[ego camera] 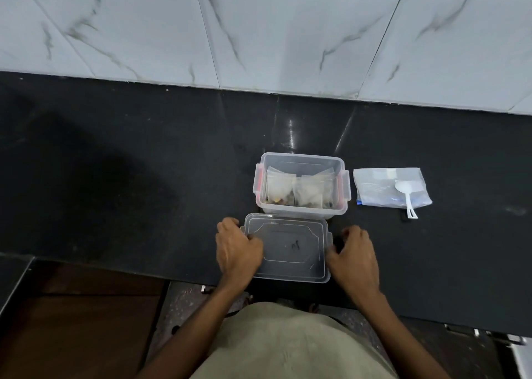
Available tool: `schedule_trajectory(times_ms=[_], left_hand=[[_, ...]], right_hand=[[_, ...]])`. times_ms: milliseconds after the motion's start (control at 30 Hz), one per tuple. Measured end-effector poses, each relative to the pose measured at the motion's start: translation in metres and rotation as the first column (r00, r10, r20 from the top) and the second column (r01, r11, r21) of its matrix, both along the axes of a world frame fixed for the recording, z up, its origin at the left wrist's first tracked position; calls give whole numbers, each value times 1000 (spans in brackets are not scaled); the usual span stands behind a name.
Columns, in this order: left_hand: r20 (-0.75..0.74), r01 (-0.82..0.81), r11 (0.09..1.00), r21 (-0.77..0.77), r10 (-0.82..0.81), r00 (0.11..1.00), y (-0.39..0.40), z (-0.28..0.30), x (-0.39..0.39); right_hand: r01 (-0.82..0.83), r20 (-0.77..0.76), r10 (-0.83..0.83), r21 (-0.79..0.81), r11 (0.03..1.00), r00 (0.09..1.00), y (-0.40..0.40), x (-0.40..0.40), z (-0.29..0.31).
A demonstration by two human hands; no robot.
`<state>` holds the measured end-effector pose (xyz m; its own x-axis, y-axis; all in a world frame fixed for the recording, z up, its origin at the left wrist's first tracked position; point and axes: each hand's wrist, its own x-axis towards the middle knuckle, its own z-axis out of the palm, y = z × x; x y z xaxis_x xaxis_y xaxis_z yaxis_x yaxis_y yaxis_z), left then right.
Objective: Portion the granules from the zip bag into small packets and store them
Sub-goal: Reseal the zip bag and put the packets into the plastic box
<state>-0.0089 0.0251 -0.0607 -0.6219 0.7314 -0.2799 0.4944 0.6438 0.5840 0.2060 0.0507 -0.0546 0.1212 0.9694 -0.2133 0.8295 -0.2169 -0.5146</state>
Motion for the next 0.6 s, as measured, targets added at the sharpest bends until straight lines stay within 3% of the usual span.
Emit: schedule_trajectory(times_ms=[67,133,300,467,600], left_hand=[[-17,72,992,-106,-74,997,-4,1,-3],[0,65,990,-128,-65,998,-2,7,-5],[80,-101,990,-101,109,991,-2,23,-18],[211,-257,965,53,241,947,-14,35,-34],[355,-328,940,97,275,893,-16,55,-35]], right_hand=[[-43,-2,43,-127,991,999,-4,2,-10],[-36,-84,23,-156,987,996,0,0,-12],[38,-312,-125,-271,962,942,12,4,-3],[-70,-566,-97,-265,962,818,8,18,29],[-159,-641,-3,-194,968,768,14,24,60]])
